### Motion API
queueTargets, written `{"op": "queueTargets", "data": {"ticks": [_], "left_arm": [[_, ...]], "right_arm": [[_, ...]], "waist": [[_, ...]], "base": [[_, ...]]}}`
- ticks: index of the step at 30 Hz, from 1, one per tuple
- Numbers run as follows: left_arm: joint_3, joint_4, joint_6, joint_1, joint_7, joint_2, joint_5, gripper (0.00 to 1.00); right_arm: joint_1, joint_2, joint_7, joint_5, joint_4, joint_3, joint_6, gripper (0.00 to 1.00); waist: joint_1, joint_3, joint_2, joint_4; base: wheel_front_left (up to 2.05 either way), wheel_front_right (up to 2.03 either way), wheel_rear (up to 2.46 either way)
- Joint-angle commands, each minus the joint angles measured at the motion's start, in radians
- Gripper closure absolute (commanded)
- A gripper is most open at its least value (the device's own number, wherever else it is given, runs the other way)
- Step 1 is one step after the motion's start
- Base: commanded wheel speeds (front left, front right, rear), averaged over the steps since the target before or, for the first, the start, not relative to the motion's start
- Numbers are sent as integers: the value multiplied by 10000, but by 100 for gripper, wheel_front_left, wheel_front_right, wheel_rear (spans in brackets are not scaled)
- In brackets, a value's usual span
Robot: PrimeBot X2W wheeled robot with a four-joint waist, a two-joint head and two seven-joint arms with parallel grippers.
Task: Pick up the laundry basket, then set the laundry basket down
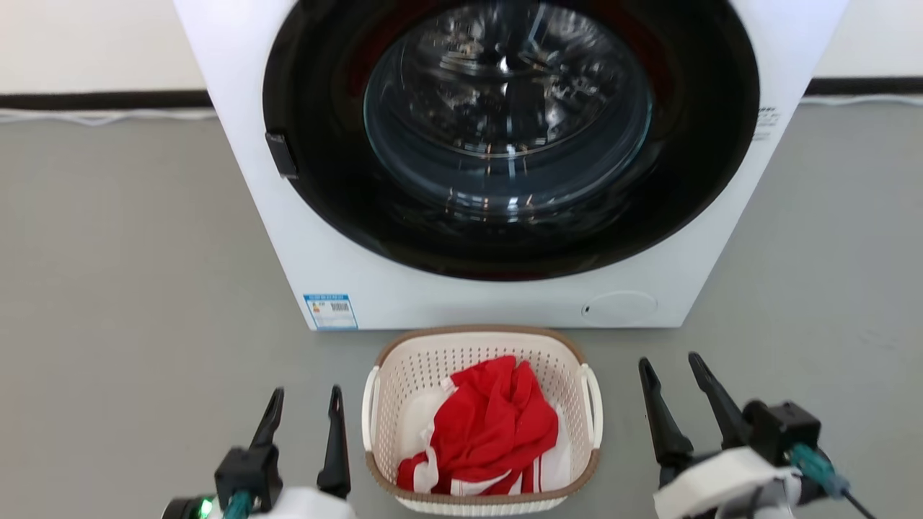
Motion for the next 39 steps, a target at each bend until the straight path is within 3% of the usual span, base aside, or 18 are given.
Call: {"op": "queueTargets", "data": {"ticks": [1,16,39], "left_arm": [[375,-437,-38,49,-61,-4,174,0],[809,-1643,80,1871,-61,-105,444,0],[1325,-2204,-197,2269,-61,-132,638,0]], "right_arm": [[119,30,-118,123,-453,144,63,0],[2033,30,-118,258,-2144,-242,63,0],[2453,30,-118,488,-2429,-603,63,0]], "waist": [[0,-216,-1,-69],[0,-980,-1,-397],[0,-1215,-1,-469]], "base": [[0,0,0],[0,0,0],[0,0,0]]}}
